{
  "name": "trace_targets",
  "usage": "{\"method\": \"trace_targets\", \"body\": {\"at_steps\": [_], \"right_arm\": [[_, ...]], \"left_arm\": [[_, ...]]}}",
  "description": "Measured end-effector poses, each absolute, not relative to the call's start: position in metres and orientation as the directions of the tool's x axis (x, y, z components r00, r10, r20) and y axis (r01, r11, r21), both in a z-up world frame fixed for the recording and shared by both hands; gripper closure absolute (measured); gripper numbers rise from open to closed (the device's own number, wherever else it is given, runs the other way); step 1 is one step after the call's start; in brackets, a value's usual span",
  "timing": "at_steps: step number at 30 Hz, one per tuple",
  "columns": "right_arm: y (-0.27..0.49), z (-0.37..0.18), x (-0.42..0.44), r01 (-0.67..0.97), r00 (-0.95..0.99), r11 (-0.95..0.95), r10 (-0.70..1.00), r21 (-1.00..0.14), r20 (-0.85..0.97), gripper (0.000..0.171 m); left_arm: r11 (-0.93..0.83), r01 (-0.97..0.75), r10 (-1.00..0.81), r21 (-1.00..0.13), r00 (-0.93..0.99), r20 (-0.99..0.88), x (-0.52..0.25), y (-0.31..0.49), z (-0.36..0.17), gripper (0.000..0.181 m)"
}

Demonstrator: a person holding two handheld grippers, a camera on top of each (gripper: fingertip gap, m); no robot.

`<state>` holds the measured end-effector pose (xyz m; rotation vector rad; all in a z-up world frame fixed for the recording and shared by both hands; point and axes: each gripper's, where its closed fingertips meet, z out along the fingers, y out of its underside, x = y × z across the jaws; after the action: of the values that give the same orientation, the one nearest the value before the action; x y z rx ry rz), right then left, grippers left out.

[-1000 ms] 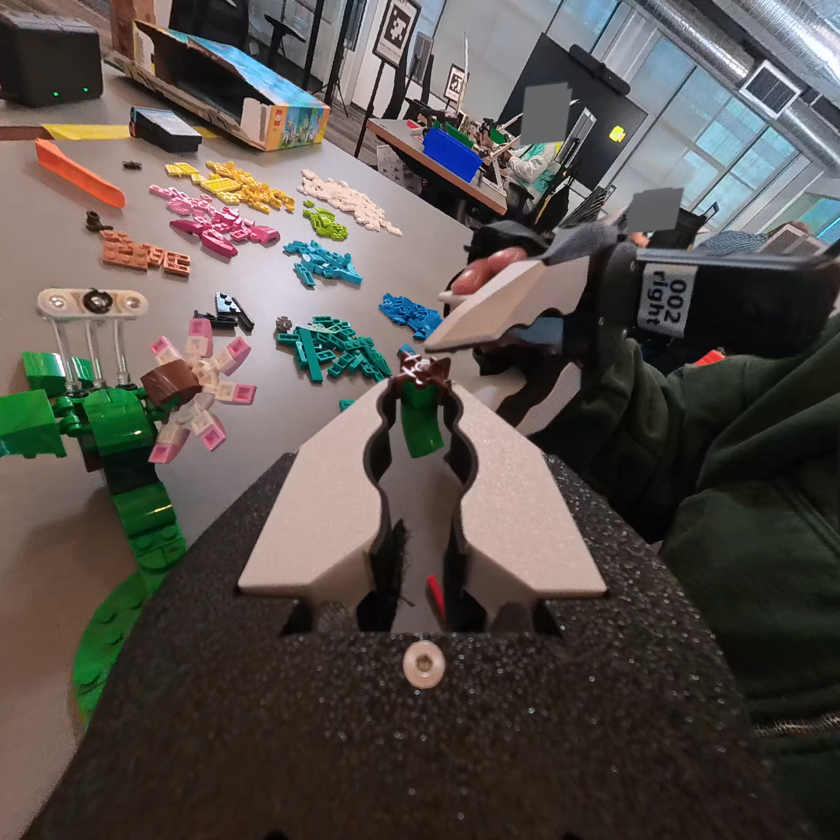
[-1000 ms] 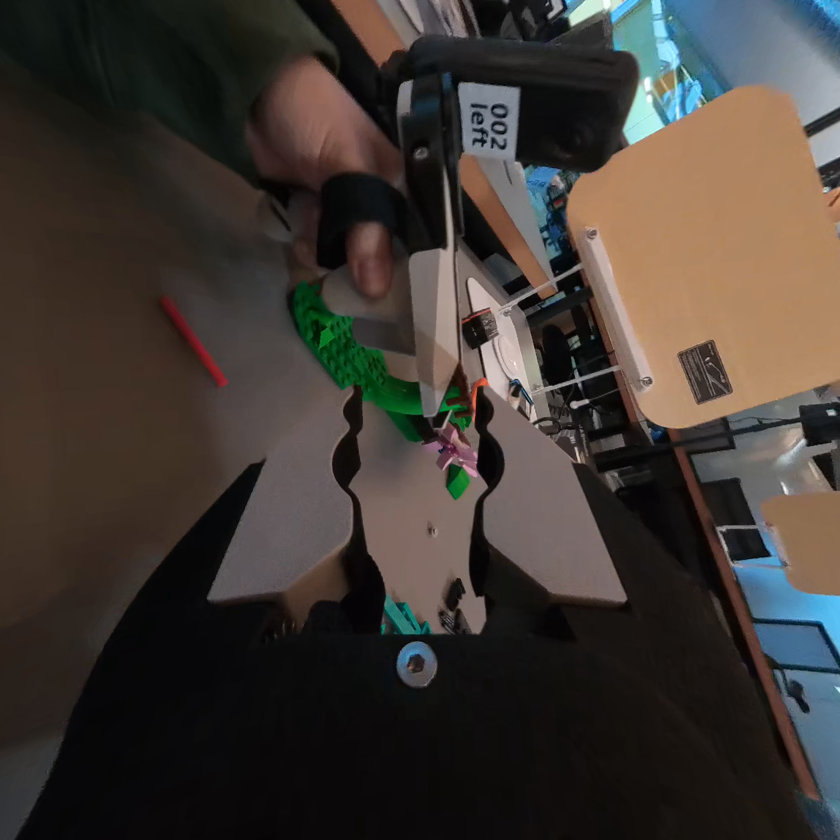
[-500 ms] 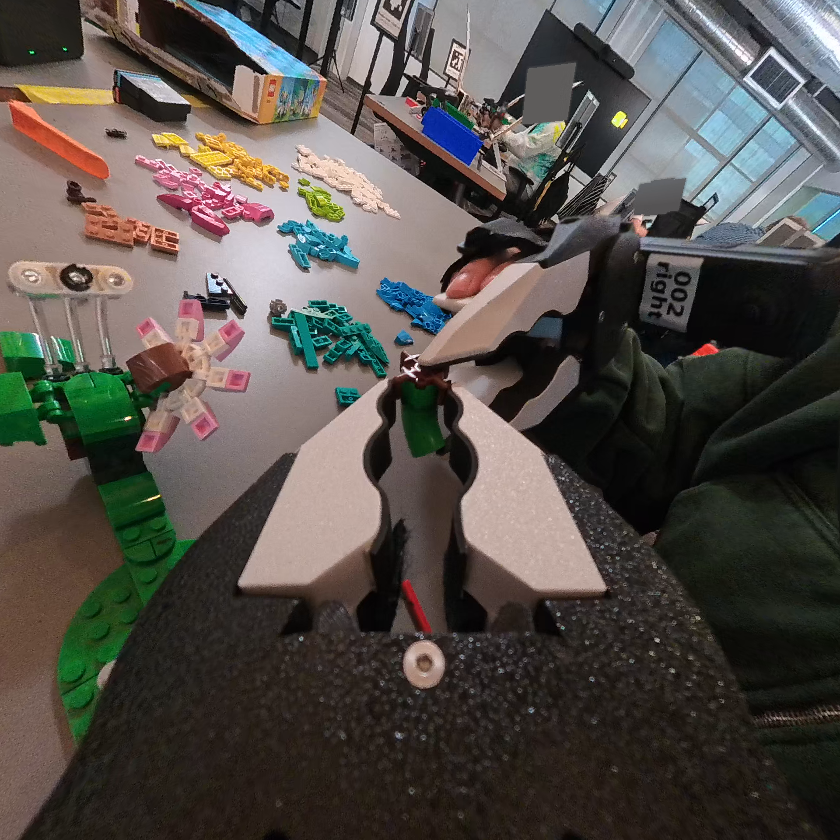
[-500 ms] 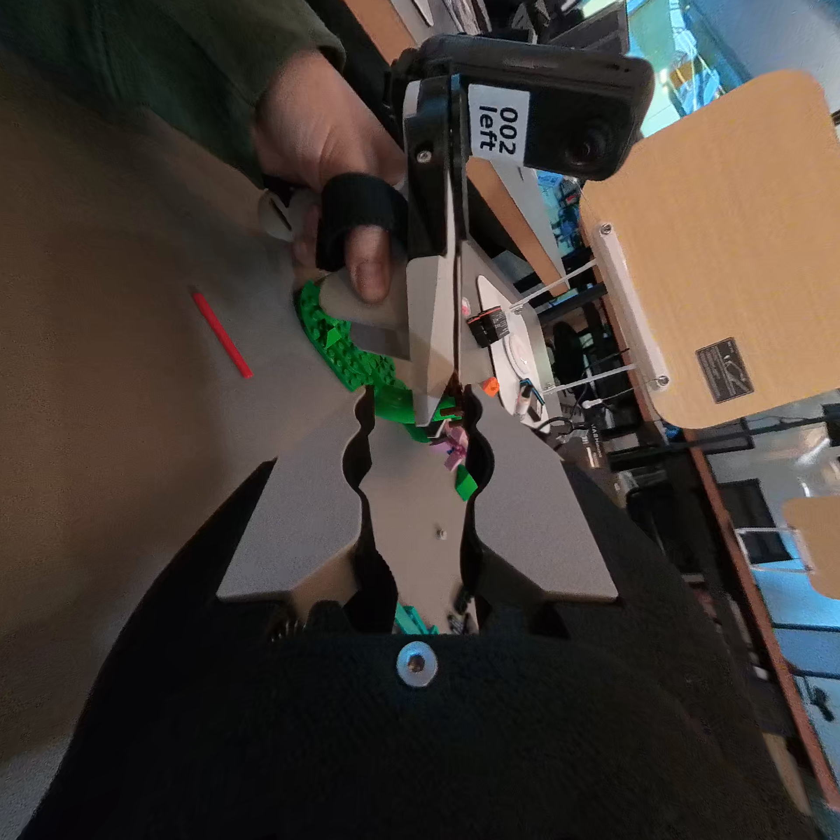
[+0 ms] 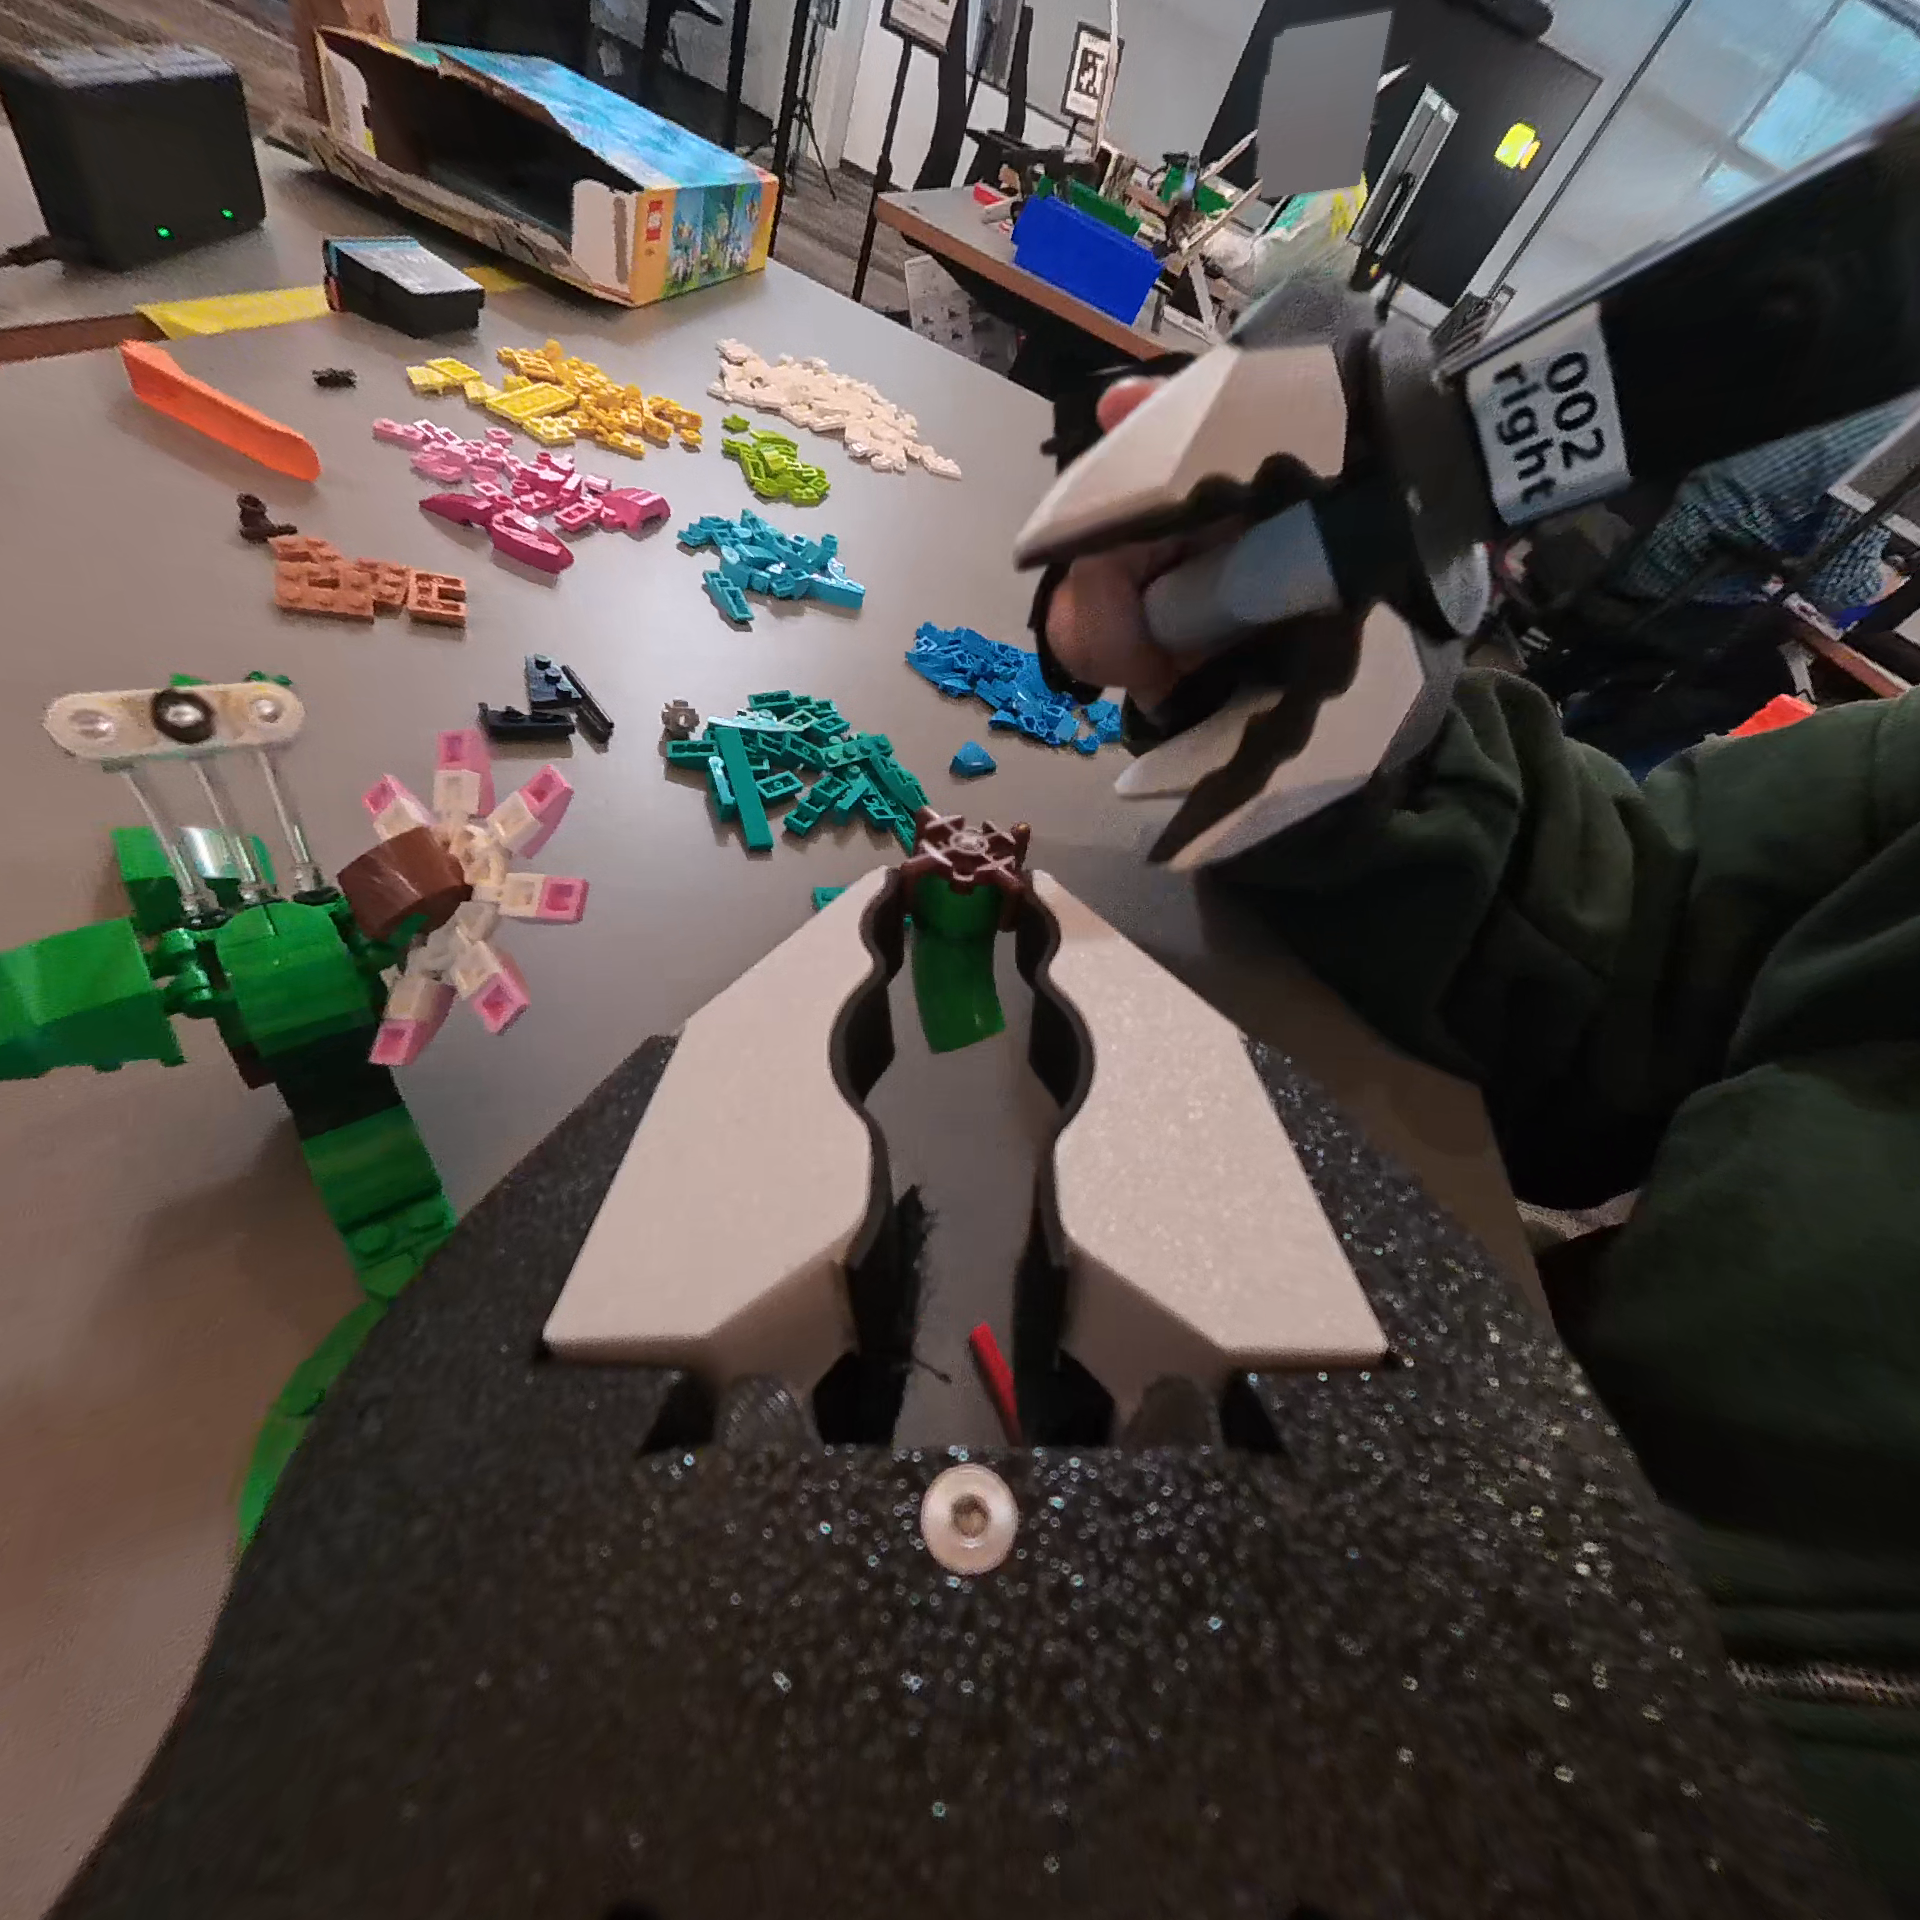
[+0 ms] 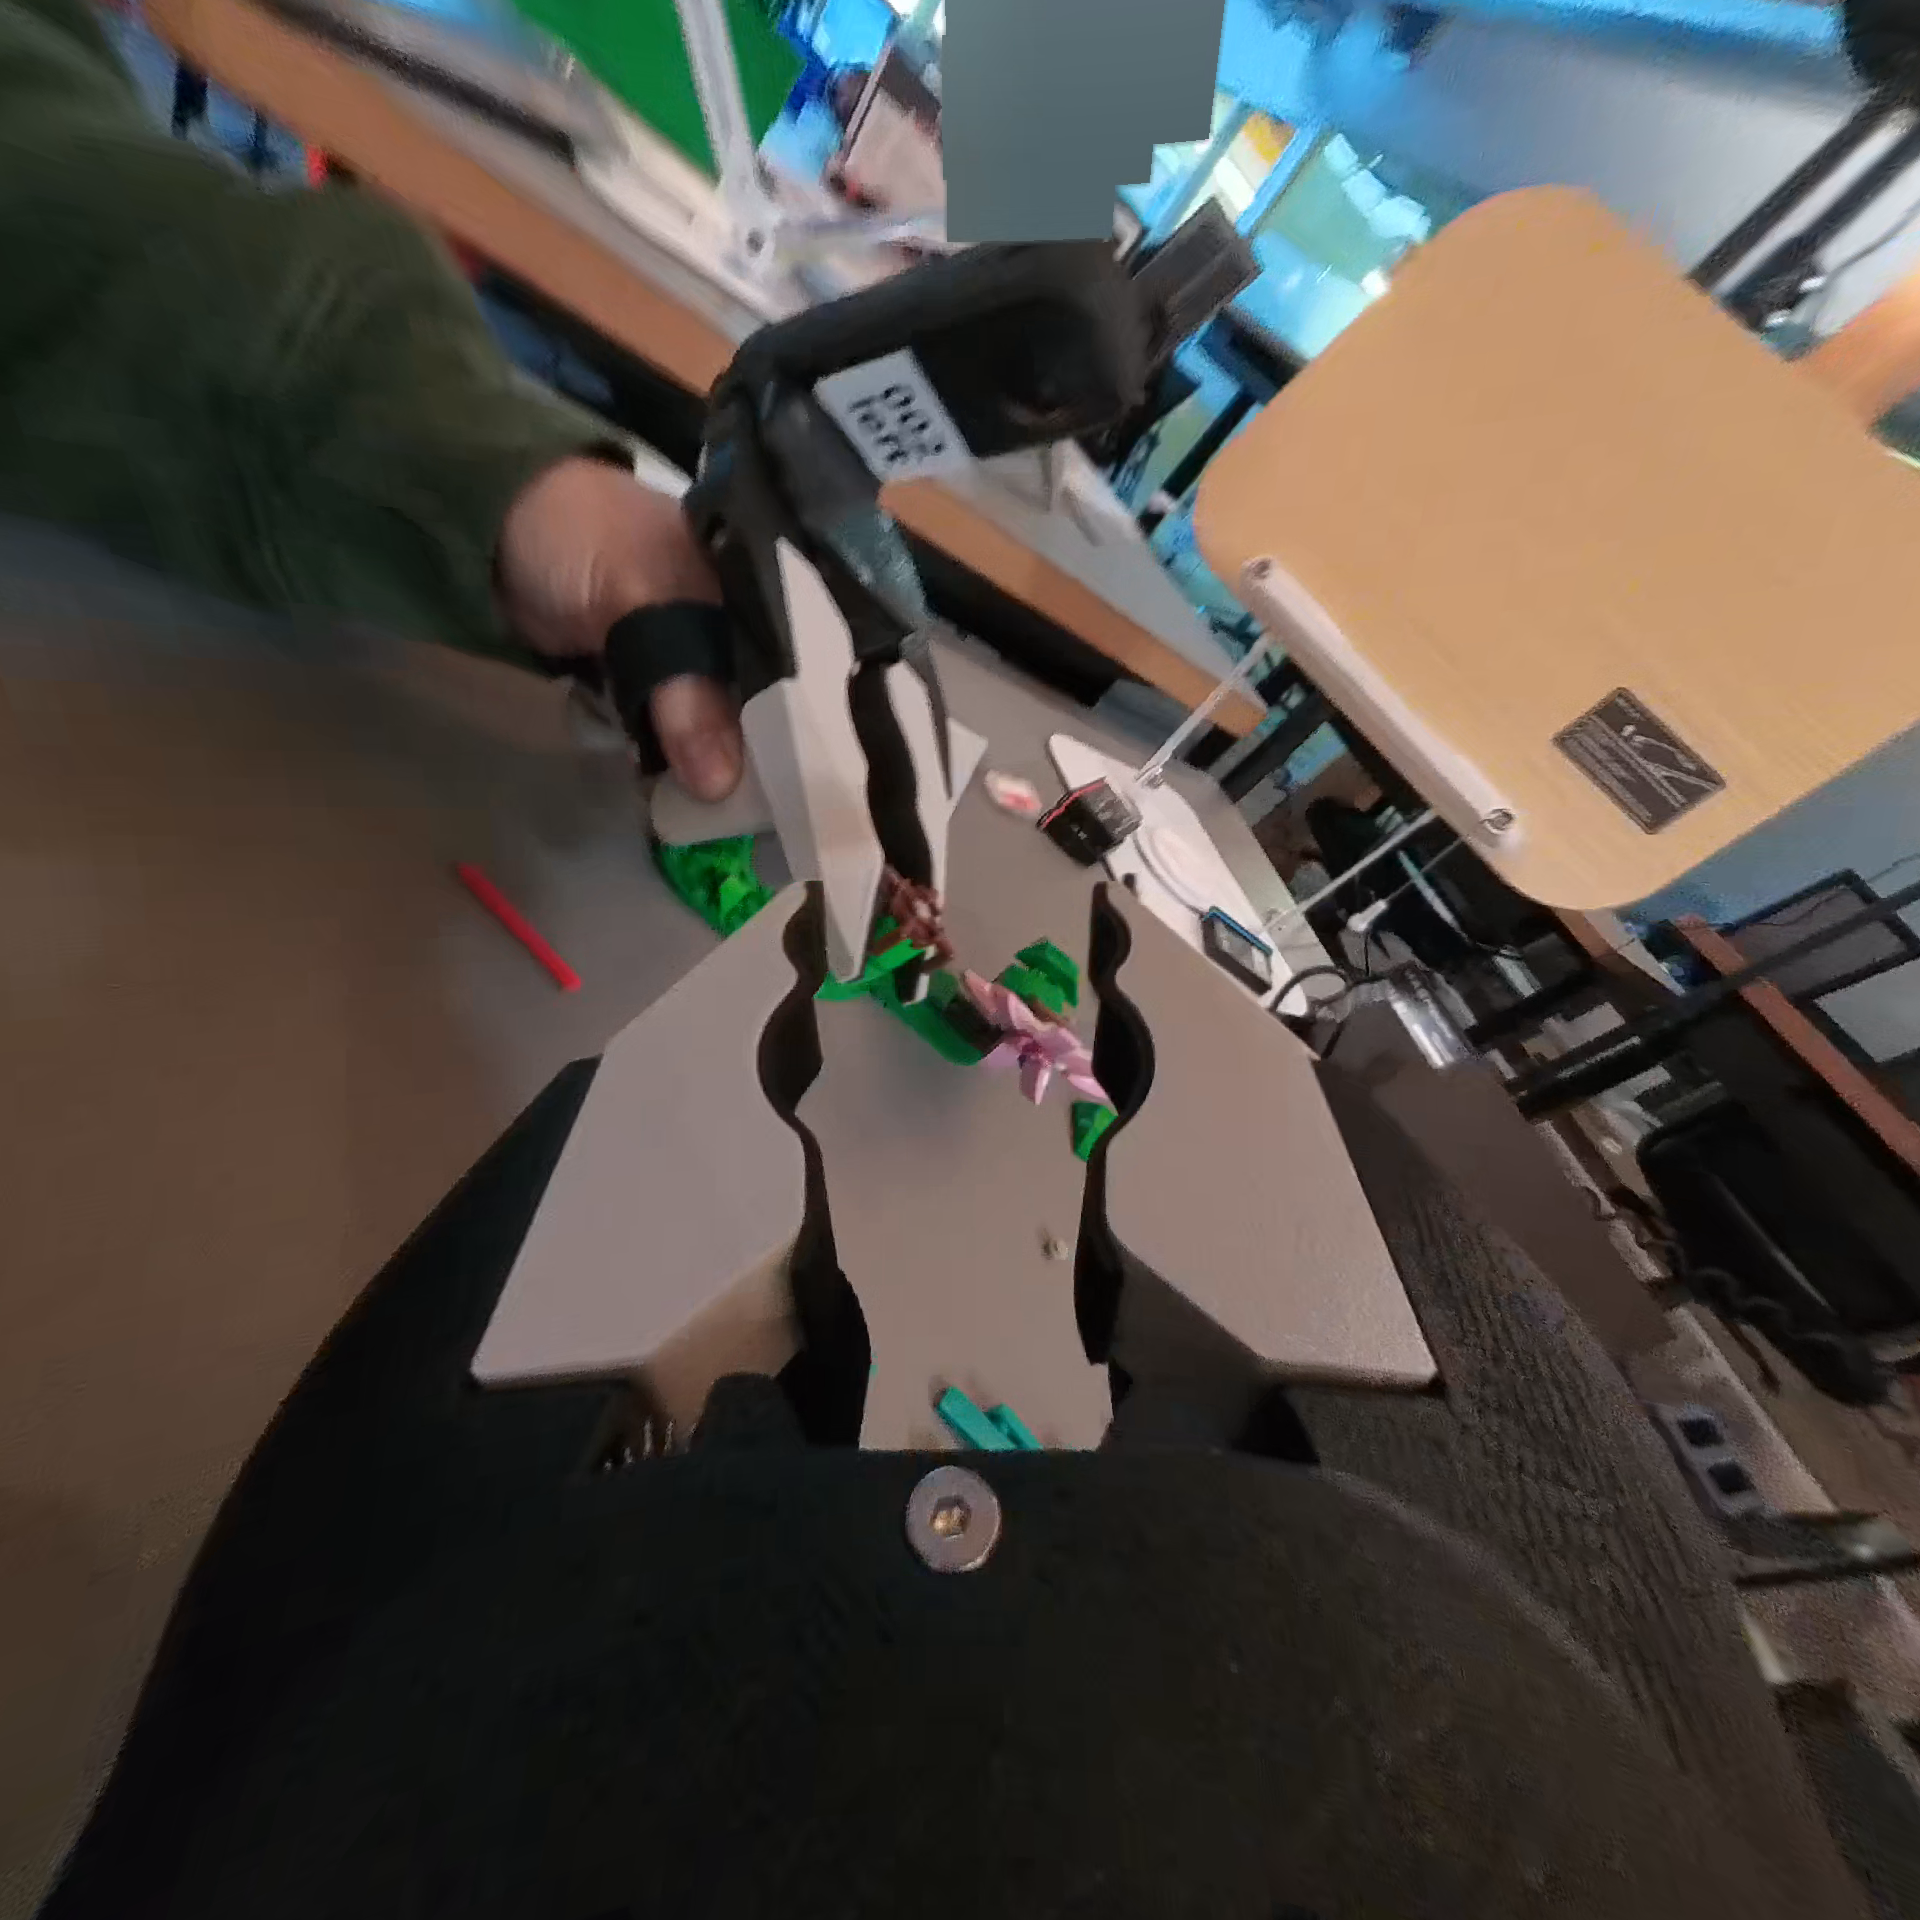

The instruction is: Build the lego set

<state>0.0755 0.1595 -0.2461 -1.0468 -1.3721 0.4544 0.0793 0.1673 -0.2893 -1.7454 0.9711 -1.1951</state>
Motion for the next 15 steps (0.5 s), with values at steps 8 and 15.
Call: {"method": "trace_targets", "body": {"at_steps": [8, 15], "right_arm": [[0.188, -0.229, 0.094, 0.142, 0.386, 0.332, 0.849, -0.933, 0.361, 0.122], [0.211, -0.226, 0.108, 0.058, 0.48, 0.107, 0.869, -0.993, 0.122, 0.125]], "left_arm": [[-0.193, -0.095, -0.932, -0.977, 0.329, 0.152, 0.076, 0.175, -0.268, 0.162], [0.168, -0.111, -0.795, -0.98, 0.572, -0.201, 0.049, 0.194, -0.237, 0.162]]}}
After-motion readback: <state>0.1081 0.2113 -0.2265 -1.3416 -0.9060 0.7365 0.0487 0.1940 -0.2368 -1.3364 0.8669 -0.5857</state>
